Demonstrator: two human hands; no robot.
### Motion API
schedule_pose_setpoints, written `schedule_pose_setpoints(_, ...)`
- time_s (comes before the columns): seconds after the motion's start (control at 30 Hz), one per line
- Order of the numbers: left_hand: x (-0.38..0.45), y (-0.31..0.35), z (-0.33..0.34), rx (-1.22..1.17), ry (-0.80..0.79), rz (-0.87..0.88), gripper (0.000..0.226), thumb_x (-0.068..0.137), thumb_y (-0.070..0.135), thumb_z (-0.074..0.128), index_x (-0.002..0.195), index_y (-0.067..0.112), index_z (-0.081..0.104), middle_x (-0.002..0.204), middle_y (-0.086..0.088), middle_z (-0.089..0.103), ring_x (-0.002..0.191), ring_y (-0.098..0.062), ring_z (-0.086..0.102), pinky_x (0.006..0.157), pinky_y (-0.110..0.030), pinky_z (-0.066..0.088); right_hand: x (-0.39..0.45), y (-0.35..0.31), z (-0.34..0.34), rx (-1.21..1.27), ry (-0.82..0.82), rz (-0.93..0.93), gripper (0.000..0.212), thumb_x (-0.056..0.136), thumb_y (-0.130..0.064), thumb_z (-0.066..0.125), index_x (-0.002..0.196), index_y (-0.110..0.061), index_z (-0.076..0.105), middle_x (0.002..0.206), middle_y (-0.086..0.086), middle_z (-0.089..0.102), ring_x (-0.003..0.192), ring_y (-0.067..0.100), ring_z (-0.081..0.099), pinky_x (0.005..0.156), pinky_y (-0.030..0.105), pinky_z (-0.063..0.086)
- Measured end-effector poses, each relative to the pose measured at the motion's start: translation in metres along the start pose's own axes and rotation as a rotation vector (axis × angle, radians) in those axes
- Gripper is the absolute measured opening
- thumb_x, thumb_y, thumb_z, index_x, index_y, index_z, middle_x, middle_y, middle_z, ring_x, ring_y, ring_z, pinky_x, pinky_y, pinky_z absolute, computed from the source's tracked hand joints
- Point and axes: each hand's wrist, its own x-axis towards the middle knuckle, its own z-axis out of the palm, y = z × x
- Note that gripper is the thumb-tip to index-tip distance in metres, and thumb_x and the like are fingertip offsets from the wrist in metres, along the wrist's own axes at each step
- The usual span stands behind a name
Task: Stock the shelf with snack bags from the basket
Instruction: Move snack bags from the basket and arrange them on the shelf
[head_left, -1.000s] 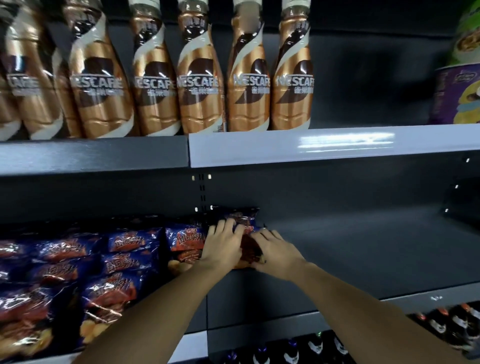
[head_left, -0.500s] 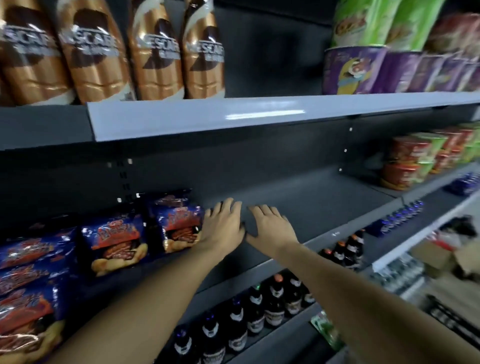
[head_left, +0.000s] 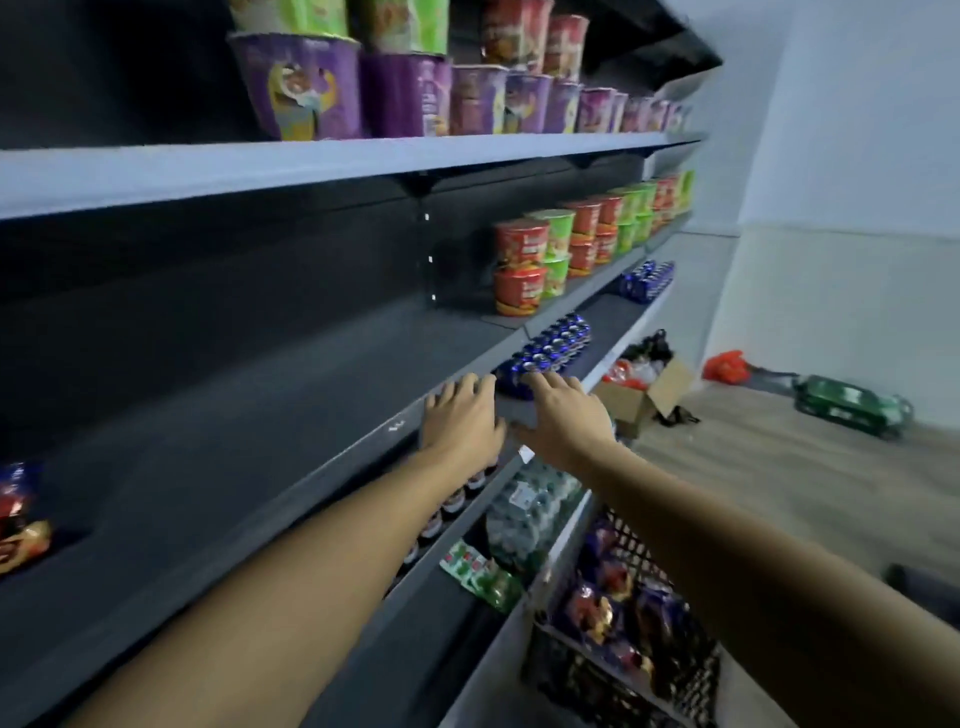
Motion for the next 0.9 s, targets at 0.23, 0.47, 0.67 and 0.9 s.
schedule_pose_setpoints(0.23, 0.037, 0.114, 0.051, -0.057, -0.082, 0.074, 0.051, 0.093, 0.038, 0.053, 0.136, 0.016, 0.038, 0.140, -0.009, 0.043, 0.128, -0.032, 0.042, 0.101, -0.046, 0.036, -0.017, 0.121, -0.005, -0.034, -0.011, 0.097, 0.060, 0.086, -0.048, 0.062, 0.136, -0.019, 0.044, 0.137, 0.005, 0.053, 0.128, 0.030, 0.046, 0.098, 0.046, 0.045)
schedule_pose_setpoints(0.47, 0.066, 0.174, 0.101, -0.103, -0.149, 0.116, 0.051, 0.093, 0.037, 0.053, 0.137, 0.015, 0.039, 0.140, -0.010, 0.044, 0.128, -0.033, 0.042, 0.101, -0.047, 0.036, -0.026, 0.195, 0.013, -0.058, -0.016, 0.183, 0.057, 0.086, -0.045, 0.065, 0.132, -0.016, 0.048, 0.132, 0.007, 0.057, 0.121, 0.031, 0.052, 0.092, 0.043, 0.048)
schedule_pose_setpoints(0.67, 0.086, 0.184, 0.152, -0.134, -0.208, 0.135, 0.049, 0.095, 0.033, 0.052, 0.137, 0.013, 0.039, 0.141, -0.012, 0.043, 0.130, -0.033, 0.041, 0.102, -0.047, 0.035, -0.020, 0.224, 0.054, -0.028, -0.092, 0.261, 0.057, 0.087, -0.042, 0.065, 0.136, -0.018, 0.046, 0.134, 0.007, 0.055, 0.124, 0.030, 0.049, 0.094, 0.046, 0.049)
schedule_pose_setpoints(0.9, 0.107, 0.168, 0.239, -0.161, -0.346, 0.155, 0.047, 0.094, 0.030, 0.053, 0.136, 0.013, 0.039, 0.141, -0.010, 0.042, 0.129, -0.032, 0.041, 0.101, -0.048, 0.036, -0.009, 0.242, 0.128, -0.006, -0.218, 0.340, 0.054, 0.091, -0.043, 0.060, 0.137, -0.018, 0.045, 0.135, 0.007, 0.054, 0.125, 0.030, 0.048, 0.095, 0.046, 0.048)
